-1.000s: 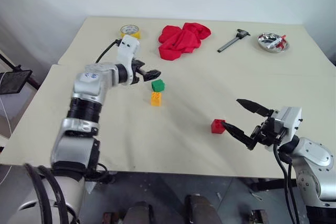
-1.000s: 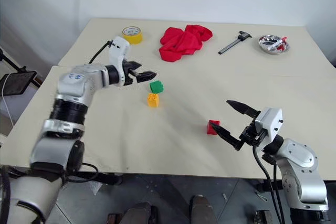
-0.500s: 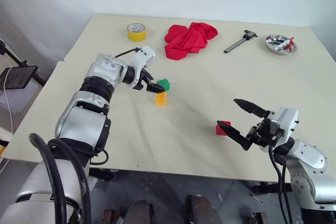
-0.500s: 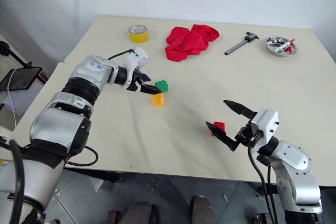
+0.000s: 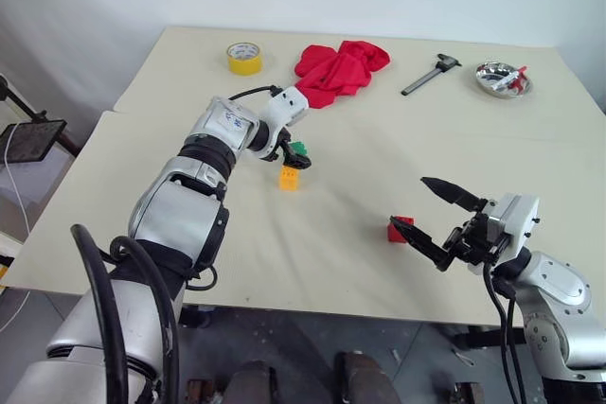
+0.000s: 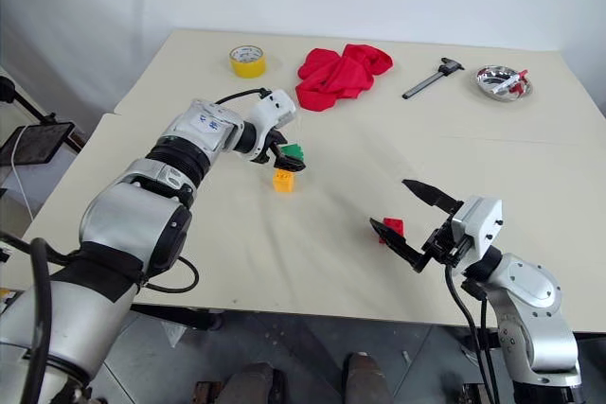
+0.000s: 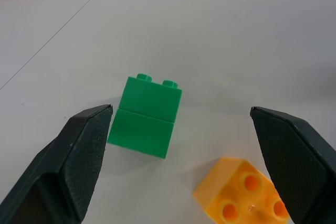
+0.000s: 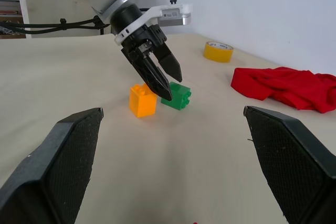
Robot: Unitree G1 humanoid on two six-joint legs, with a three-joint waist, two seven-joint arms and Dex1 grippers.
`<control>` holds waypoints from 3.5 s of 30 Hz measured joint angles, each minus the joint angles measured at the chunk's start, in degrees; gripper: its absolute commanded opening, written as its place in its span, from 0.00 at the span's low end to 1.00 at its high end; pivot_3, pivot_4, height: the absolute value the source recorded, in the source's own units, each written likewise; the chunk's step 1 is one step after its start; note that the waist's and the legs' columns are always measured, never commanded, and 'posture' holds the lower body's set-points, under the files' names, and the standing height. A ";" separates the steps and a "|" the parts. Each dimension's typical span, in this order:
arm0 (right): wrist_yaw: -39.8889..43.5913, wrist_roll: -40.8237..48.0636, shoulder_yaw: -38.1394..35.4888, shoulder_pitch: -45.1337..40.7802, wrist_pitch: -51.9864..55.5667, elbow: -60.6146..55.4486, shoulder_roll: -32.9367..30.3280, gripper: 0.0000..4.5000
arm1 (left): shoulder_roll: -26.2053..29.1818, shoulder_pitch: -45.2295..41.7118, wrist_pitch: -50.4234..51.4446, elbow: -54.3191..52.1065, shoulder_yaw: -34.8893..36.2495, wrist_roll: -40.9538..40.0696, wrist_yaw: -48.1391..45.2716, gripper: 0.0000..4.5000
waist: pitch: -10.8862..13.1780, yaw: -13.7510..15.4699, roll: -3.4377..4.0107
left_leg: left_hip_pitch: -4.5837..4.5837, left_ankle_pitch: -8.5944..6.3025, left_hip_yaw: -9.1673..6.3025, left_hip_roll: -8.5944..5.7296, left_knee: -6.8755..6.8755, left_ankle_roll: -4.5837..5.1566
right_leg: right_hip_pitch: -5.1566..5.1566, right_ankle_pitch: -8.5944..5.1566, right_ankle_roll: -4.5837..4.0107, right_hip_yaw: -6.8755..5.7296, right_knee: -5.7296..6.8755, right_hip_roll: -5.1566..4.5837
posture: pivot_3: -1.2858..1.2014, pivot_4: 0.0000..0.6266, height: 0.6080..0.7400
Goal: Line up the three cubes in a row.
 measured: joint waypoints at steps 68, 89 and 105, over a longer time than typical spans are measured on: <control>9.93 2.28 2.86 5.07 2.34 -3.62 -8.74 1.00 | 33.56 59.02 -10.60 -60.75 22.69 -28.27 -27.97 0.88 | 0.01 -1.72 0.10 | 0.12 -0.26 -0.16 0.10 0.37 0.46 | 0.33 0.00 -0.03 -1.39 0.19 -0.99 | 0.52 0.24 1.00; 11.91 2.21 3.36 4.76 3.00 -4.09 -9.10 1.00 | 27.62 58.28 -16.17 -58.48 16.59 -27.54 -27.62 0.01 | 0.01 -1.14 0.10 | 0.10 -0.31 -0.09 0.07 0.39 0.51 | 0.38 0.02 -0.03 -1.53 -0.01 -1.07 | 0.52 0.24 1.00; 10.49 1.79 4.18 4.15 2.98 -4.09 -7.84 1.00 | 31.85 60.47 -17.24 -52.11 17.53 -26.12 -26.99 0.01 | -0.01 -1.27 0.17 | 0.17 -0.31 -0.06 0.09 0.38 0.52 | 0.39 0.02 -0.03 -1.53 -0.04 -1.10 | 0.52 0.24 1.00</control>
